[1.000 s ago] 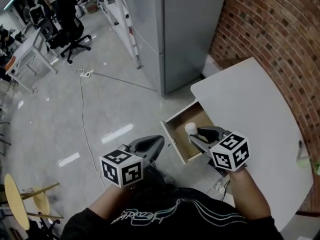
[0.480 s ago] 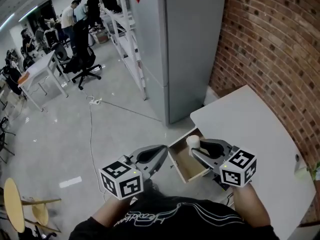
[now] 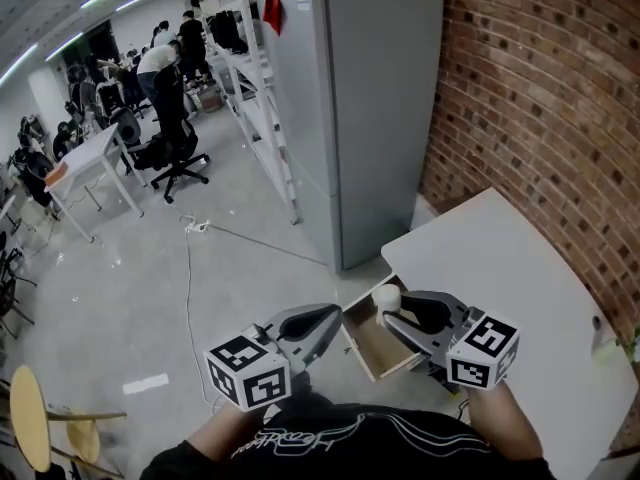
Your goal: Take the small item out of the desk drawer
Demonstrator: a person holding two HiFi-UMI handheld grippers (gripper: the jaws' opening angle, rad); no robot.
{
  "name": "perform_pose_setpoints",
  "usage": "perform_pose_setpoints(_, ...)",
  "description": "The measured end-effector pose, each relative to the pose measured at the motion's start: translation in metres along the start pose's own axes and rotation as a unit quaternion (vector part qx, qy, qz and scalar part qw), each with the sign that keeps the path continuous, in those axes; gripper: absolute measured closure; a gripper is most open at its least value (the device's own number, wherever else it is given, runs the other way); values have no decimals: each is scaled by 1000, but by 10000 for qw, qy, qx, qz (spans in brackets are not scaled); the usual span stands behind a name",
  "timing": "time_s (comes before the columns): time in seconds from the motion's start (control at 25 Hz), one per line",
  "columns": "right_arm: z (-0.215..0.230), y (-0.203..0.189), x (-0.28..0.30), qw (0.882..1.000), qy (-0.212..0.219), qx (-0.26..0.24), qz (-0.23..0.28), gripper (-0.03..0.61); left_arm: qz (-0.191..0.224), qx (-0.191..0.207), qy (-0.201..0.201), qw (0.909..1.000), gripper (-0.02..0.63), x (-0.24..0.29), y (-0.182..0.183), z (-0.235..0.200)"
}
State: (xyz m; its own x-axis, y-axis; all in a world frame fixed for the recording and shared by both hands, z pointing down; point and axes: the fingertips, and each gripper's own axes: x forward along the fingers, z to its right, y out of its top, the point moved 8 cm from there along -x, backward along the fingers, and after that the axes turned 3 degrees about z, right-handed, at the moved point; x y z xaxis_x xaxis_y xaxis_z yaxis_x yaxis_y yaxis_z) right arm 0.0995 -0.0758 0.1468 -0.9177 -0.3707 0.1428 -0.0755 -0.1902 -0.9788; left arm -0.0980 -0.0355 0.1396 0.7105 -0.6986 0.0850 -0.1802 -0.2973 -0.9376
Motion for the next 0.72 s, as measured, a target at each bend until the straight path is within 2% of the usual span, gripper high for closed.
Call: perform_pose_setpoints(0.72,-1,-15,-2,9996,-85,271,34,445,-136,-141,-127,9997,592,8,-12,-3)
